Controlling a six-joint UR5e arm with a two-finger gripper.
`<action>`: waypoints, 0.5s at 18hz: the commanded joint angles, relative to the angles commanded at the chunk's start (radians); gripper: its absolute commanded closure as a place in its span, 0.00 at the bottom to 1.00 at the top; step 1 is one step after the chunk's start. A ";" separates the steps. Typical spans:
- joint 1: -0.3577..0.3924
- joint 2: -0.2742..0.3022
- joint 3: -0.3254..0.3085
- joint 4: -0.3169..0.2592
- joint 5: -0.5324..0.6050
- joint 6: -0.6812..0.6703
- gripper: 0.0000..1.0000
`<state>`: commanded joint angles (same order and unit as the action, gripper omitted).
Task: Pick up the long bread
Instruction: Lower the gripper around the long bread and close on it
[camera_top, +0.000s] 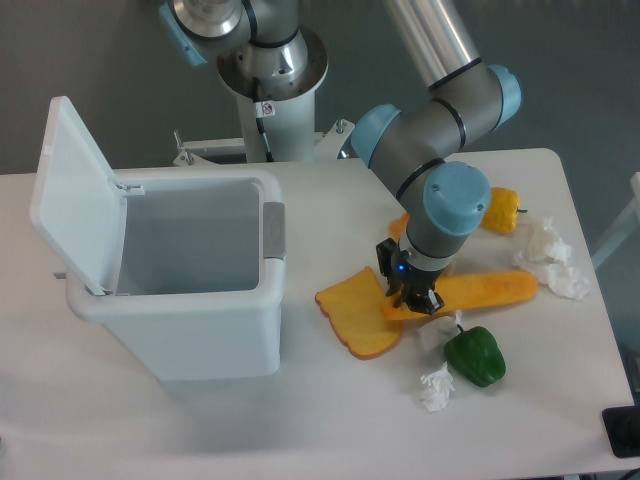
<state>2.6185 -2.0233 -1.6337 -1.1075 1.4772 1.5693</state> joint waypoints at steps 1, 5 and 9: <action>0.000 0.000 0.000 -0.002 0.000 0.000 0.90; 0.000 0.000 0.003 -0.003 0.000 0.000 0.94; 0.002 0.003 0.020 -0.006 -0.002 -0.008 0.94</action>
<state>2.6200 -2.0203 -1.6138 -1.1137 1.4757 1.5616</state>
